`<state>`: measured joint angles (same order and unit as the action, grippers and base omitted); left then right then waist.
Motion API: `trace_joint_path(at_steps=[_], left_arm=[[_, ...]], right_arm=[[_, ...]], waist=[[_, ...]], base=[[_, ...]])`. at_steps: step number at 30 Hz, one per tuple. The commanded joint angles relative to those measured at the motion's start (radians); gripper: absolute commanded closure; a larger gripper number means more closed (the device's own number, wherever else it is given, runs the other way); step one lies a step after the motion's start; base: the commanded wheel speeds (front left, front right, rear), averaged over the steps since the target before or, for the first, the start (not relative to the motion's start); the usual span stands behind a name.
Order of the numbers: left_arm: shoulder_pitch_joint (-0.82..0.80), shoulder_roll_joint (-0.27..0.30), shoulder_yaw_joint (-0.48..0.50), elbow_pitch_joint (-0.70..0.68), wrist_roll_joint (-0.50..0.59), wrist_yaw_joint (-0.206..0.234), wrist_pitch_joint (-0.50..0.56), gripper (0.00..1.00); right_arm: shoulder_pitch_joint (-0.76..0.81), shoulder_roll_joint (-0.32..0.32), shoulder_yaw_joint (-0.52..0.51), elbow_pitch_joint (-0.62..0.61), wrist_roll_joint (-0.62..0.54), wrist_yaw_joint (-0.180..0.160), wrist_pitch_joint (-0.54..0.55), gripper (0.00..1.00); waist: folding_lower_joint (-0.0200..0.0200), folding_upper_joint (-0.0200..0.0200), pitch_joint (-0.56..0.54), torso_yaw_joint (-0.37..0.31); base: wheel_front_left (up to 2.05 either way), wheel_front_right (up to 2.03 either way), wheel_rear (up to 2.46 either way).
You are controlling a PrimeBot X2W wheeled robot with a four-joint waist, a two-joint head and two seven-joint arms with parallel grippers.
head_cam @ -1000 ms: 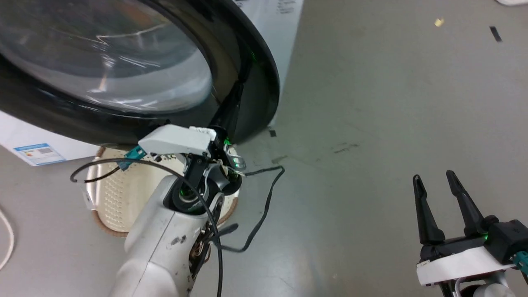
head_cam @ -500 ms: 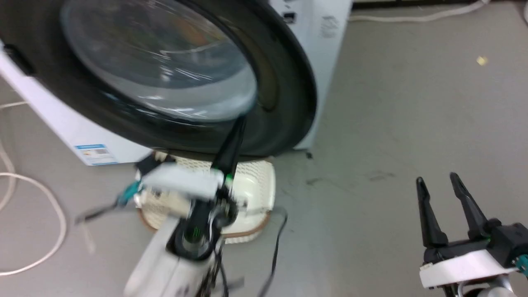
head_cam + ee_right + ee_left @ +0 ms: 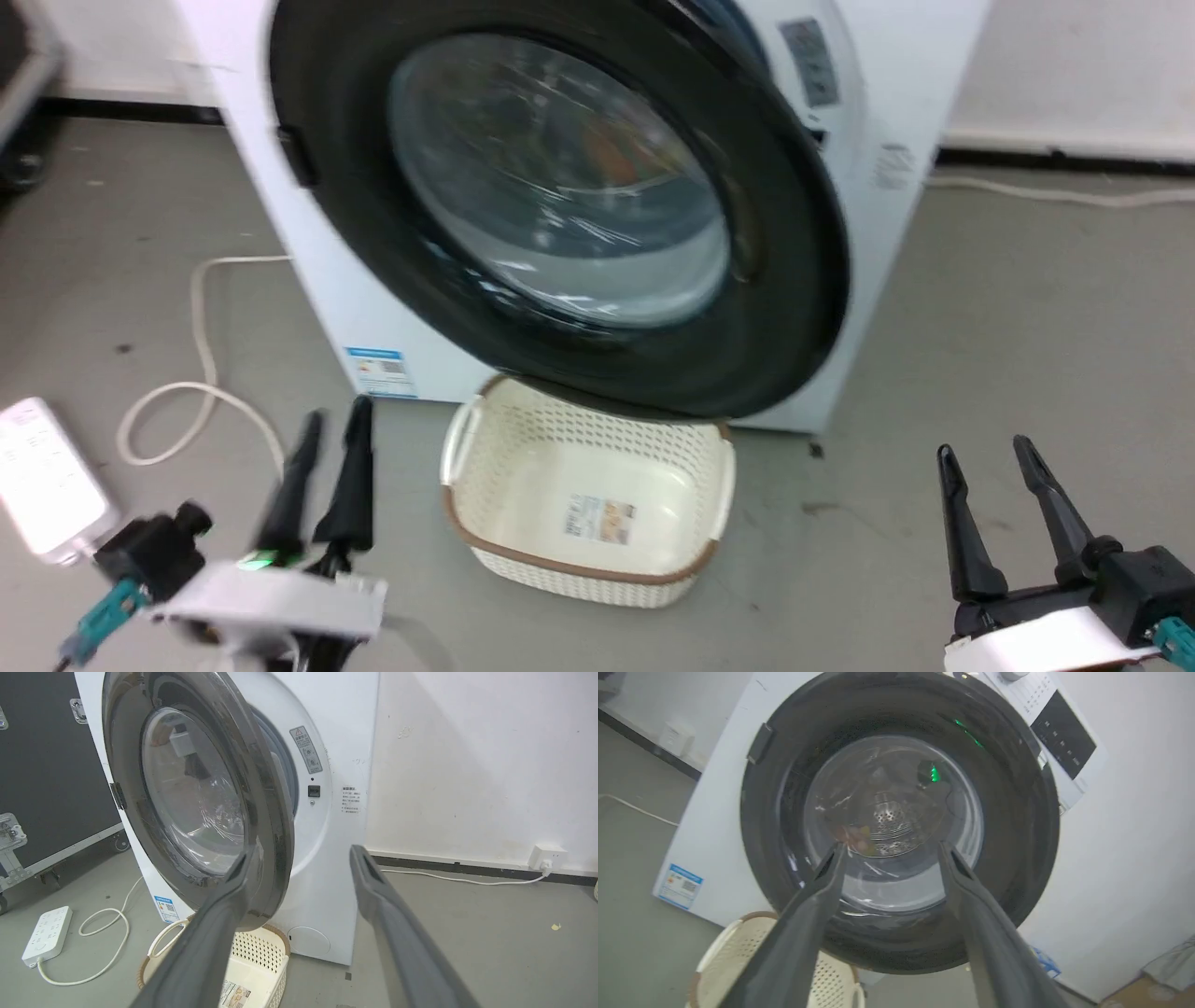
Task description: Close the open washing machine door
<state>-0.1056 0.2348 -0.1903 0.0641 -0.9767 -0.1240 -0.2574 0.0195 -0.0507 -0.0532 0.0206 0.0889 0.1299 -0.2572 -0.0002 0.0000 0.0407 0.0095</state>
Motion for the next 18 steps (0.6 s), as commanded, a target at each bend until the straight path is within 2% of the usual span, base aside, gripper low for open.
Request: trace_joint_path(at_steps=[1,5,9,13,18], left_arm=[[0.025,-0.003,0.031,0.004,0.119,0.008,-0.004,0.0],[0.079,-0.061,0.094,-0.016,0.437,0.023,-0.004,0.0],[0.115,-0.072,0.072,-0.033,0.689,0.025,-0.004,0.0],[0.143,-0.098,0.073,-0.05,0.824,0.055,-0.004,0.0],[0.167,-0.11,0.066,-0.052,0.908,0.072,-0.004,0.0]], right_arm=[[0.015,0.0,0.004,-0.008,0.001,0.001,-0.005,0.0],[0.031,0.0,0.018,-0.013,0.001,0.001,-0.005,0.0],[0.042,0.0,0.033,-0.016,-0.004,0.001,-0.005,0.0],[0.049,0.0,0.046,-0.017,-0.005,0.001,-0.005,0.0],[0.056,0.0,0.059,-0.011,0.002,0.001,-0.005,0.0]], waist=[[0.0002,0.0,-0.031,0.038],[0.0002,0.0,-0.043,0.069],[0.0002,0.0,-0.048,0.086],[0.0002,0.0,-0.048,0.093],[0.0002,0.0,-0.035,0.095]], base=[[0.0,0.0,0.0],[0.0,0.0,0.0],[0.0,0.0,0.0],[0.0,0.0,0.0],[0.0,0.0,0.0]])
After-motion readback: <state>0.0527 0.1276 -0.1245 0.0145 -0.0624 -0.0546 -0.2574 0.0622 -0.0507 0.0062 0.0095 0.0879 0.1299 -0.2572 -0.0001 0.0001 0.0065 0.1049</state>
